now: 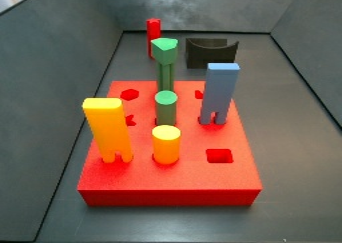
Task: Pick up the star object. Move up. Move to above the board. Insert the star object.
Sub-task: Pick up the star object.
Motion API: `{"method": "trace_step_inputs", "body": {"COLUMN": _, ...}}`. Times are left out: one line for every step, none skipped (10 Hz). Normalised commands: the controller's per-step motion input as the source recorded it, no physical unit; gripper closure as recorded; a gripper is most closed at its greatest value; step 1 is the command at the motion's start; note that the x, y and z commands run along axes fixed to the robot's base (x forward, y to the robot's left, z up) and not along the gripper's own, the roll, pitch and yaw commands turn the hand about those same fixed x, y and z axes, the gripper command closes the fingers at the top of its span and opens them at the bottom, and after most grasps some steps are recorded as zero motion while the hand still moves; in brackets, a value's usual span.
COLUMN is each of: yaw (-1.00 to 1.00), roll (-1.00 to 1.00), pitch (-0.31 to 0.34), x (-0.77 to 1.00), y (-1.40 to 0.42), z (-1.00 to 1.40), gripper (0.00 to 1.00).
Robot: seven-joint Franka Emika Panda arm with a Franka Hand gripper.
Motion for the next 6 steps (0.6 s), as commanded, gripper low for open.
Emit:
{"method": "trace_step_inputs", "body": {"yaw": 0.00, "roll": 0.00, "pitch": 0.000, "x": -0.01, "y": 0.02, "z": 0.00, "gripper": 0.00}}
{"method": "trace_step_inputs", "body": {"yaw": 0.00, "roll": 0.03, "pitch": -0.094, "x": -0.22, "y": -0.17, "z": -0.28, "gripper": 0.00}}
{"method": "trace_step_inputs", "body": {"yaw": 0.00, "roll": 0.00, "pitch": -0.101, "x": -0.21, "y": -0.27, "z": -0.74, "gripper": 0.00}}
{"method": "trace_step_inputs", "body": {"yaw": 0.00, "roll": 0.02, "pitch": -0.134, "x": -0.24, "y": -0.21, "z": -0.80, "gripper": 0.00}}
{"method": "trace_step_inputs", "body": {"yaw": 0.00, "roll": 0.01, "pitch": -0.119, "x": -0.24, "y": -0.09, "z": -0.77, "gripper": 0.00}}
{"method": "trace_step_inputs", "body": {"yaw": 0.01, "roll": 0.00, "pitch": -0.001, "x": -0.23, "y": 0.00, "z": -0.83, "gripper": 0.00}}
